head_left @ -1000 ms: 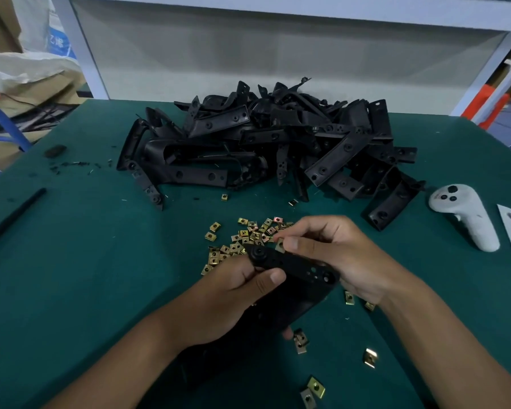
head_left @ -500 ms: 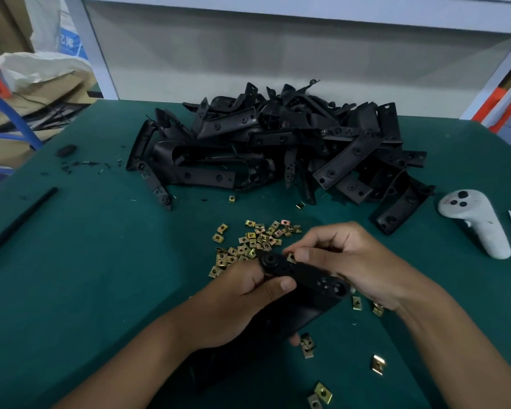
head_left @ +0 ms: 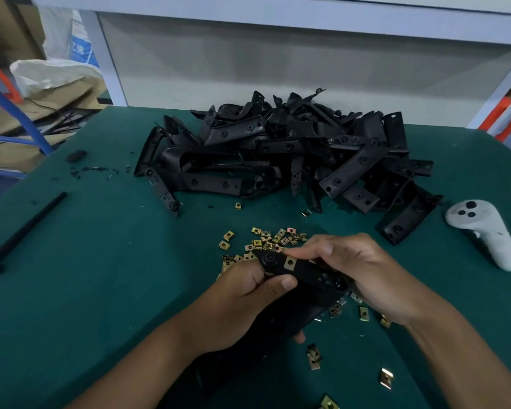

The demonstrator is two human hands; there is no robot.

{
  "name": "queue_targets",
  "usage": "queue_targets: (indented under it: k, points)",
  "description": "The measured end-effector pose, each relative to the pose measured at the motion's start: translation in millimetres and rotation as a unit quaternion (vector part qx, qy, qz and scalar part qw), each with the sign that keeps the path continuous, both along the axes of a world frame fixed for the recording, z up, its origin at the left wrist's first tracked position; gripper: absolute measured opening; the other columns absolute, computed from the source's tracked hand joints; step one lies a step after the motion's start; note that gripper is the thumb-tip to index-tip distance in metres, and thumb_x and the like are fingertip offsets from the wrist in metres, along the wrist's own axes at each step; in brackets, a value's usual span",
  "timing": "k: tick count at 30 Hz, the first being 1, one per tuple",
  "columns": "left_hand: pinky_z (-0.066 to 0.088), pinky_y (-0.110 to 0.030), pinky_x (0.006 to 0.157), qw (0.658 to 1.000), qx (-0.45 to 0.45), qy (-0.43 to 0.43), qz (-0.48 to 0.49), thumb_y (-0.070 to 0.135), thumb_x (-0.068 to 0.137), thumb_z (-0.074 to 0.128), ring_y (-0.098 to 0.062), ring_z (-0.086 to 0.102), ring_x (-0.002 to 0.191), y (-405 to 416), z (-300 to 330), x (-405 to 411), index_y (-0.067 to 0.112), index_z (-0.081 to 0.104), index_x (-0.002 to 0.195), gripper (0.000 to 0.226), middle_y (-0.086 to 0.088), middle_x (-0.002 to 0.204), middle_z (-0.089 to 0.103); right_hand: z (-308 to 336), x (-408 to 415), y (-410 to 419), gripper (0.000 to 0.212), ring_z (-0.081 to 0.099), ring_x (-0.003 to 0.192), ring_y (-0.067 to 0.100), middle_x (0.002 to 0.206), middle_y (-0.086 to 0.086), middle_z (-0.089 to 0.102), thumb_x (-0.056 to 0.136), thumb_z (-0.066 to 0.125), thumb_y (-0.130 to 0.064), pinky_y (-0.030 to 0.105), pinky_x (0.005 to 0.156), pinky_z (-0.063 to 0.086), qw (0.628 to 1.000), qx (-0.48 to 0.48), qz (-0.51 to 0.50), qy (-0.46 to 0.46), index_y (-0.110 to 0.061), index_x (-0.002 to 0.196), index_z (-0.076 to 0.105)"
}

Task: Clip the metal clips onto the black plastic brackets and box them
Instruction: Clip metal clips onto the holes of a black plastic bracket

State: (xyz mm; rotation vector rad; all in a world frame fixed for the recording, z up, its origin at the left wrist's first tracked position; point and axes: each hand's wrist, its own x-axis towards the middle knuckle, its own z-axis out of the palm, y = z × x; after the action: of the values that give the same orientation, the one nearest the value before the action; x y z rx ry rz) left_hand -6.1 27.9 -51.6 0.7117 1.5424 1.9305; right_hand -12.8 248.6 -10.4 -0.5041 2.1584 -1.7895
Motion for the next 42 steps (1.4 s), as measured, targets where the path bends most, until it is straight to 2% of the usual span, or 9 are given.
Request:
queue_targets:
  k: [6, 10, 12, 15, 18, 23, 31, 36, 42]
  points:
    - [0.063, -0.033, 0.066, 1.000, 0.009, -0.012, -0.010, 0.033, 0.106, 0.049, -0.036, 0.076, 0.086, -0.9, 3.4, 1.5, 0.018, 0.060, 0.133, 0.032, -0.014, 0.112, 0.073, -1.5, -1.7, 0.3, 0.054, 0.066, 0.104, 0.018, 0.106, -0.001, 0.066, 0.091, 0.057, -0.066, 0.024, 0.089, 0.050, 1.000, 0.004, 0.018, 0.010, -0.024, 0.117, 0.077]
    - [0.063, -0.043, 0.074, 1.000, -0.025, -0.012, 0.014, 0.036, 0.106, 0.049, -0.039, 0.075, 0.087, -0.9, 3.5, 3.1, 0.019, 0.061, 0.129, 0.031, -0.016, 0.110, 0.073, -6.0, -4.1, 1.5, 0.047, 0.064, 0.107, 0.012, 0.110, -0.007, 0.062, 0.096, 0.053, -0.060, 0.022, 0.090, 0.048, 1.000, 0.007, 0.018, -0.007, -0.027, 0.122, 0.075]
    - [0.062, -0.042, 0.076, 0.998, -0.020, -0.050, 0.018, 0.040, 0.105, 0.049, -0.037, 0.075, 0.087, -1.0, 6.0, 4.1, 0.020, 0.063, 0.127, 0.033, -0.017, 0.105, 0.075, -10.8, -7.8, 0.9, 0.034, 0.064, 0.099, 0.009, 0.109, -0.005, 0.066, 0.098, 0.050, -0.037, 0.022, 0.082, 0.051, 0.995, -0.073, -0.026, -0.066, -0.028, 0.124, 0.071]
    - [0.062, -0.037, 0.073, 0.995, 0.005, -0.094, 0.034, 0.039, 0.103, 0.051, -0.036, 0.075, 0.087, -4.0, 10.5, 3.9, 0.019, 0.064, 0.127, 0.034, -0.020, 0.103, 0.075, -16.3, -12.9, 4.2, 0.042, 0.062, 0.092, 0.011, 0.110, 0.005, 0.070, 0.092, 0.043, 0.008, 0.024, 0.077, 0.052, 0.973, -0.165, -0.086, -0.138, -0.013, 0.119, 0.067]
    - [0.060, -0.033, 0.070, 0.996, 0.017, -0.073, 0.056, 0.039, 0.102, 0.057, -0.031, 0.075, 0.084, -5.2, 15.1, 2.2, 0.023, 0.067, 0.124, 0.029, -0.016, 0.100, 0.076, -14.7, -14.6, 7.3, 0.050, 0.067, 0.100, 0.018, 0.113, 0.009, 0.072, 0.090, 0.041, 0.024, 0.026, 0.083, 0.056, 0.964, -0.204, -0.077, -0.152, -0.006, 0.124, 0.062]
    - [0.057, -0.027, 0.057, 0.997, 0.006, -0.046, 0.069, 0.047, 0.092, 0.068, -0.023, 0.075, 0.073, -4.5, 13.9, -0.7, 0.026, 0.068, 0.120, 0.035, -0.015, 0.089, 0.077, -13.0, -14.6, 3.7, 0.053, 0.066, 0.121, 0.030, 0.128, 0.017, 0.069, 0.083, 0.064, 0.006, 0.031, 0.090, 0.059, 0.960, -0.224, -0.069, -0.156, -0.006, 0.134, 0.054]
    - [0.062, -0.037, 0.067, 0.997, 0.027, -0.065, 0.032, 0.033, 0.101, 0.063, -0.040, 0.074, 0.096, -1.4, -0.1, -2.9, 0.016, 0.065, 0.127, 0.031, -0.017, 0.114, 0.072, -8.5, -14.2, 1.9, 0.048, 0.075, 0.098, 0.022, 0.117, 0.017, 0.074, 0.082, 0.073, -0.011, 0.026, 0.078, 0.061, 0.959, -0.209, -0.113, -0.151, -0.005, 0.127, 0.059]
    - [0.062, -0.041, 0.071, 0.998, 0.034, -0.040, 0.041, 0.029, 0.102, 0.062, -0.042, 0.071, 0.101, -0.4, -5.5, -6.0, 0.013, 0.065, 0.127, 0.030, -0.023, 0.115, 0.070, -8.2, -13.1, -0.2, 0.040, 0.075, 0.098, 0.024, 0.109, 0.010, 0.076, 0.078, 0.079, -0.015, 0.021, 0.063, 0.056, 0.959, -0.210, -0.120, -0.149, -0.014, 0.117, 0.070]
    - [0.062, -0.038, 0.067, 0.998, 0.022, -0.034, 0.056, 0.032, 0.101, 0.064, -0.039, 0.072, 0.101, 0.3, -6.9, -5.3, 0.018, 0.069, 0.123, 0.026, -0.019, 0.113, 0.073, -7.0, -13.5, -2.0, 0.045, 0.068, 0.086, 0.012, 0.092, 0.003, 0.073, 0.062, 0.097, -0.035, 0.021, 0.067, 0.055, 0.957, -0.232, -0.104, -0.137, -0.023, 0.100, 0.078]
